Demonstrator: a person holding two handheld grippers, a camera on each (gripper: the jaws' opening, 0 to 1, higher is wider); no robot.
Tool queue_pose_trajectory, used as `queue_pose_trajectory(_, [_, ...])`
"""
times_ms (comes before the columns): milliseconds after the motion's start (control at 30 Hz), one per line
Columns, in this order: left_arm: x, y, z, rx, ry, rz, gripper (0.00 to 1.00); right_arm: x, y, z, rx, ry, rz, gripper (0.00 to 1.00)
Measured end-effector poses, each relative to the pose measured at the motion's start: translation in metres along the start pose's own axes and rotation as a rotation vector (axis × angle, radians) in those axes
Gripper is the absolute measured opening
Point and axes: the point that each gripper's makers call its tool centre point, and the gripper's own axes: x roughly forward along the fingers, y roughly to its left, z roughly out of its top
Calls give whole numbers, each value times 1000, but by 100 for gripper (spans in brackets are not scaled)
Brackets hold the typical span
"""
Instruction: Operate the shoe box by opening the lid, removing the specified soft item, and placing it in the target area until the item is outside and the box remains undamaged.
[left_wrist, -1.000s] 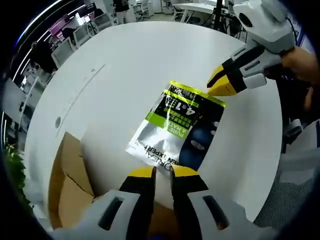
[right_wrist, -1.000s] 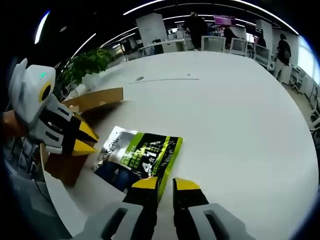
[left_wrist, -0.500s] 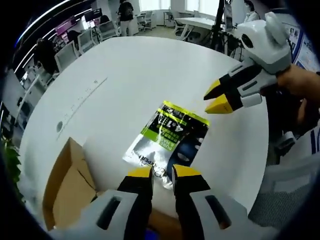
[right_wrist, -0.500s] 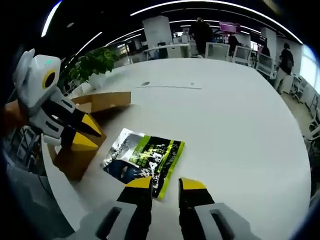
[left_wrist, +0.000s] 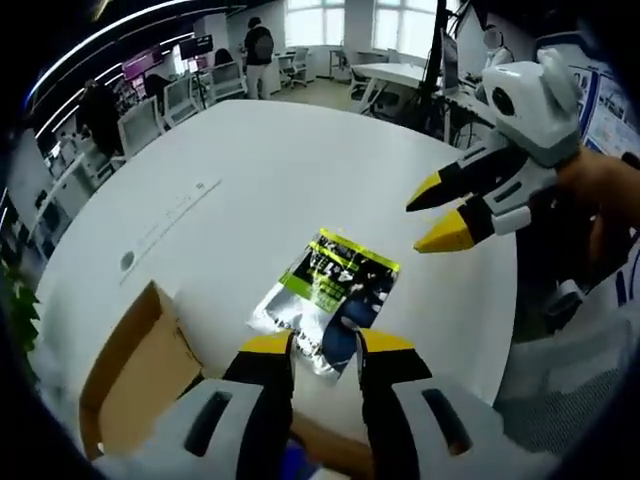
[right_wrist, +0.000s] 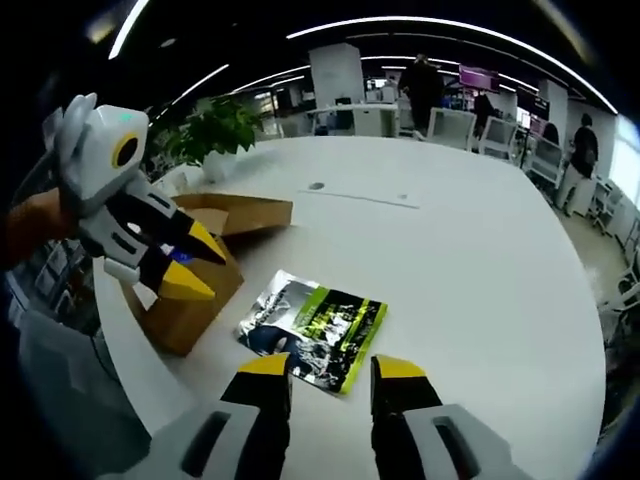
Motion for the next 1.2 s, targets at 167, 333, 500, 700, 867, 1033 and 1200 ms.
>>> queue_pose_trajectory(167, [-13,-1,-1,-15,-34,-7,27,-11,5,7,-22,-19,-4,35])
queue_pose_trajectory(333, [-27,0,-5,-18,-59,-4,32,-21,13,16,-51,-43,-9,41])
queue_pose_trajectory(500, [-44,6,-8,-29,-98,12,39,-27,21,21,-66,-54,-2,47])
queue_pose_trajectory(700, [-63,14,-18,-63,-136,16,44,-31,30,25,-87,-57,-1,52])
queue_pose_trajectory(867, [-78,19,-29,-77,-157,35,48,-35,39,29,-105,-64,-2,57])
queue_pose_trajectory(1033, [-91,26,-37,-84,-177,54,57,-38,54,32,-144,-57,22,63])
queue_pose_trajectory(1200, [-103,30,-41,-108,-207,62,62,-40,65,40,-166,-64,43,67])
